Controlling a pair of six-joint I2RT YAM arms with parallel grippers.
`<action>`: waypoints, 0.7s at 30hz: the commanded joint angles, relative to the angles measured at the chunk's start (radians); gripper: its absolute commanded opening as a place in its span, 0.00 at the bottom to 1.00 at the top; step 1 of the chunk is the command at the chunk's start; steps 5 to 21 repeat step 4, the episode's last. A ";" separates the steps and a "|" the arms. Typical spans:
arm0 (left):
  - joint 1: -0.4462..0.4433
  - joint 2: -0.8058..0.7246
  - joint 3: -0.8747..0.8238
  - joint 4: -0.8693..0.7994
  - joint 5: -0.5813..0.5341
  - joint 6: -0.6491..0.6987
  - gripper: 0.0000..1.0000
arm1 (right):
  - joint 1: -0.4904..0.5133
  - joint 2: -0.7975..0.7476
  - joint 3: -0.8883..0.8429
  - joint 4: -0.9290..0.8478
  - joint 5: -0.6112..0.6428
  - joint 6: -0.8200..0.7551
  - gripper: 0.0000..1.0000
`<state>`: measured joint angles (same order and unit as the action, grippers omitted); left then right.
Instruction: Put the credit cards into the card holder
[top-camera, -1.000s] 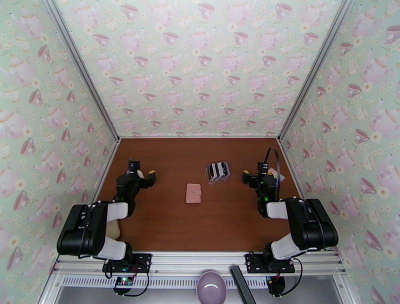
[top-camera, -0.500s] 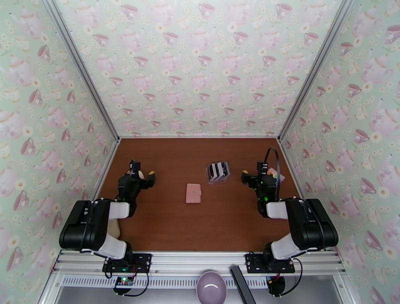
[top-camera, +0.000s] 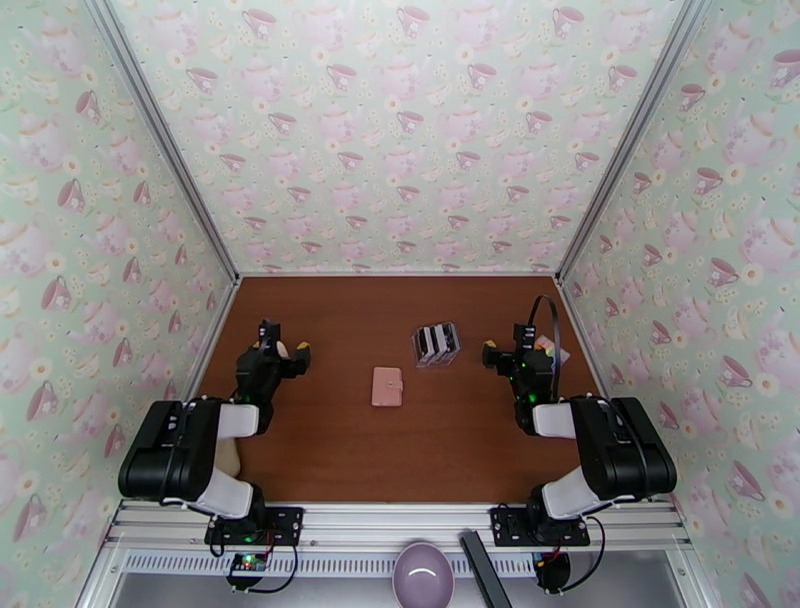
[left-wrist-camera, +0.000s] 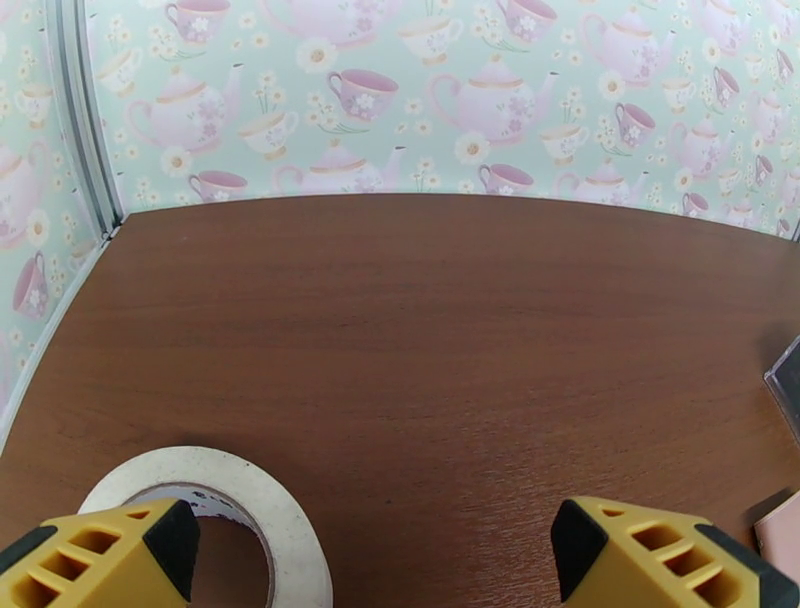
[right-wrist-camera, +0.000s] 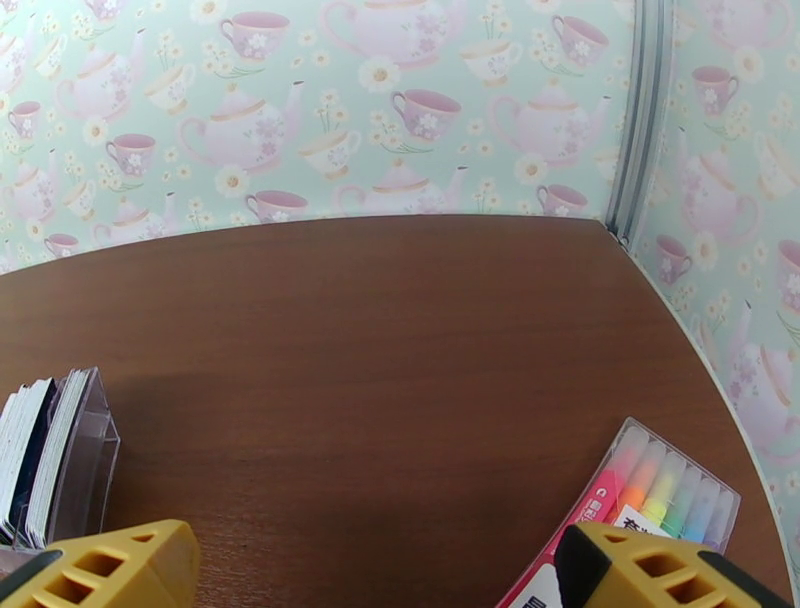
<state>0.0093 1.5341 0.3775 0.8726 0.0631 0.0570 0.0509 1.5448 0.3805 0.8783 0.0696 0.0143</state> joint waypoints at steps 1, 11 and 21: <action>0.000 0.002 -0.001 0.009 -0.005 0.012 1.00 | -0.003 0.005 0.017 0.017 -0.012 0.003 1.00; 0.000 -0.003 -0.007 0.018 -0.003 0.010 1.00 | -0.003 0.006 0.017 0.017 -0.012 0.003 1.00; 0.000 -0.003 -0.007 0.018 -0.003 0.010 1.00 | -0.003 0.006 0.017 0.017 -0.012 0.003 1.00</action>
